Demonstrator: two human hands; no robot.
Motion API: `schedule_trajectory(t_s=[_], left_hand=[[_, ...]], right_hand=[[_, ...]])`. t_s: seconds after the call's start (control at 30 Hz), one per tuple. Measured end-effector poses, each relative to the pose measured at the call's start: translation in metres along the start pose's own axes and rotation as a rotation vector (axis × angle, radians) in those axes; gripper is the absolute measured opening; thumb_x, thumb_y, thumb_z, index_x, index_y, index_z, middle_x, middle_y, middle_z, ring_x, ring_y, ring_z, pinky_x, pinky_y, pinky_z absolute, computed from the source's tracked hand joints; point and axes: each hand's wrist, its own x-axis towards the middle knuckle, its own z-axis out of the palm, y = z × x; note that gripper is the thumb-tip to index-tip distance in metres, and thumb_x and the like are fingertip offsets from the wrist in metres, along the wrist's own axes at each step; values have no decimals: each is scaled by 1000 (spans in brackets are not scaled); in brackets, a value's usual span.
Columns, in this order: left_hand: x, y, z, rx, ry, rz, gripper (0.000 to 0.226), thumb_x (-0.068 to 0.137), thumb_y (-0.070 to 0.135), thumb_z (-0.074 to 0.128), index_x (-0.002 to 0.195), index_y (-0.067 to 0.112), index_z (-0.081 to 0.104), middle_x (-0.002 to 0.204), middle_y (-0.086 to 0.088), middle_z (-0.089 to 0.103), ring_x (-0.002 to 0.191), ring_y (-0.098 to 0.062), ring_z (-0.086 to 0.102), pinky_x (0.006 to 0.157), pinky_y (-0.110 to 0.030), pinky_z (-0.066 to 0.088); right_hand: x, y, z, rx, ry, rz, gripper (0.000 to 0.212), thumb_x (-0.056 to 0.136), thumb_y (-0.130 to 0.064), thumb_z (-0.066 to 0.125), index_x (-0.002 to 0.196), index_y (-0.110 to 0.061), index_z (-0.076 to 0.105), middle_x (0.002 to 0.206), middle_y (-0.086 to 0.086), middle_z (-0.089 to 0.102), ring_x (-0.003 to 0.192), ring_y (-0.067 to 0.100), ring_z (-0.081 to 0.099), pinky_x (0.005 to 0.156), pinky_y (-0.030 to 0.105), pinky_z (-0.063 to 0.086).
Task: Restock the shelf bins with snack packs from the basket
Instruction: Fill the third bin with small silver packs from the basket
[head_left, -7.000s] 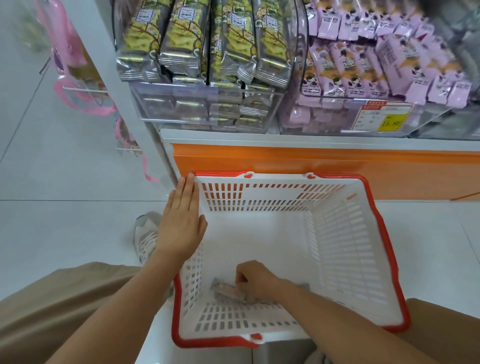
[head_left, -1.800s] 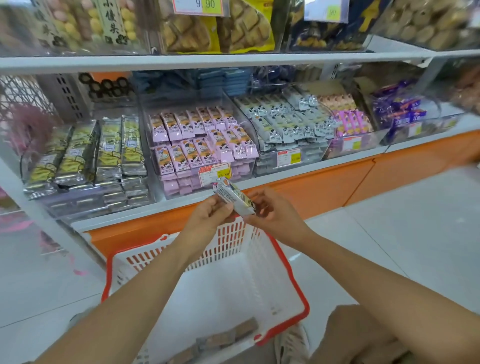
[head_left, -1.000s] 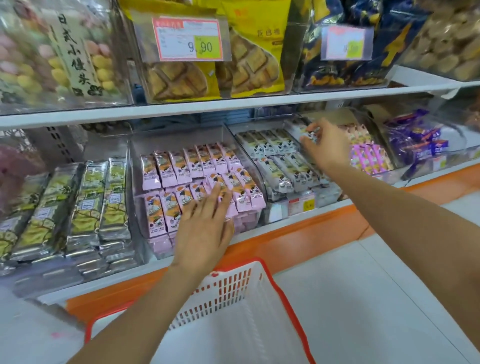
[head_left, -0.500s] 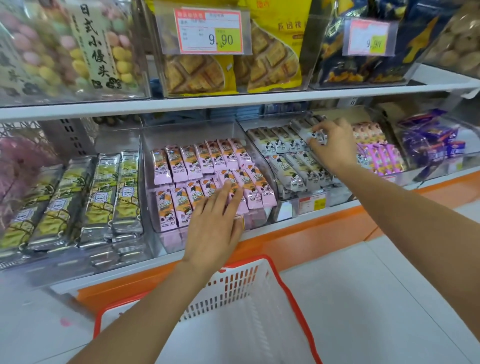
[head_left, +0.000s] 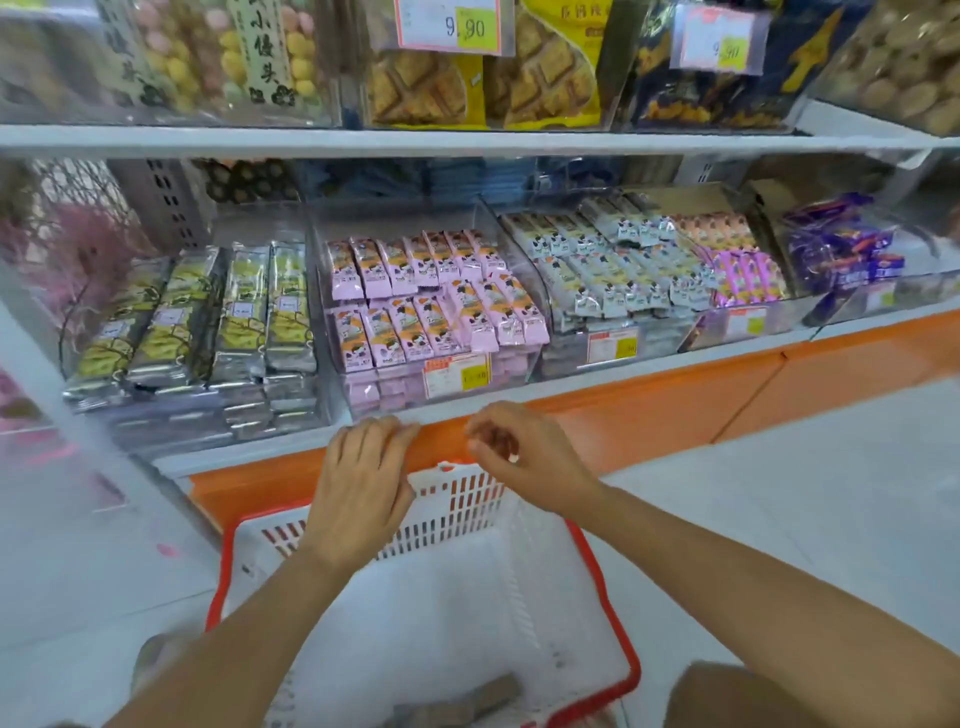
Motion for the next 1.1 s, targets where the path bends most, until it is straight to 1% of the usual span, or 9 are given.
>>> schedule_trajectory(t_s=[0.13,0.27,0.4,0.53,0.7,0.77,0.87,0.97,1.1], left_hand=[[-47,-32,21,41,-159,-77,50,81,23,48,128,8,58,127,-14,55,117,-36,51,100,-45,31],[-77,-59,43,81,-327,-174,71,73,21,80,138,6,54,142,-17,52,131,-38,47,110,-54,36],[-95,-80,65,119,-405,-229,84,73,26,82,145,3,45,144,-19,50,135,-40,44,113,-57,31],[-114,-92,87,151,-408,-227,88,72,24,80,148,3,41,145,-19,49,137,-40,42,113,-52,17],[-126,-95,102,143,-403,-242,90,79,25,71,155,8,26,155,-15,37,145,-36,29,118,-52,13],[-127,-94,105,136,-409,-266,89,82,25,69,156,10,23,157,-14,33,148,-34,24,120,-53,14],[-128,-93,105,150,-415,-277,87,83,26,68,156,10,24,158,-14,32,148,-33,23,120,-50,5],[-128,-93,106,169,-427,-283,87,84,28,67,157,10,21,159,-13,30,149,-33,21,120,-48,-3],[-128,-91,105,159,-444,-297,87,86,27,67,157,11,20,160,-13,29,149,-33,20,120,-55,11]], right_hand=[[-34,20,66,22,-250,116,14,89,-23,66,102,-19,66,81,-8,60,66,7,54,69,10,40],[-65,42,126,-63,-604,193,31,90,-36,66,117,-22,61,99,-5,60,79,9,53,77,27,48],[-90,67,175,-148,-926,274,37,92,-41,63,122,-20,57,113,2,59,89,15,54,82,30,44],[-109,84,211,-216,-1215,390,39,95,-34,60,129,-15,53,123,8,58,112,26,54,90,33,41],[-128,97,246,-343,-1360,458,44,94,-32,57,133,-11,52,128,11,56,116,29,53,97,39,45],[-134,100,256,-382,-1386,440,29,92,-28,55,108,-4,61,106,13,60,93,28,59,83,39,52],[-134,101,262,-442,-1376,369,26,91,-28,55,74,-8,51,77,6,44,65,22,46,57,31,41],[-134,103,264,-473,-1373,324,25,92,-30,56,82,-8,53,84,10,48,75,26,48,66,33,40],[-127,104,260,-430,-1351,381,40,87,-38,62,109,-4,60,114,13,56,99,29,58,77,33,42]])
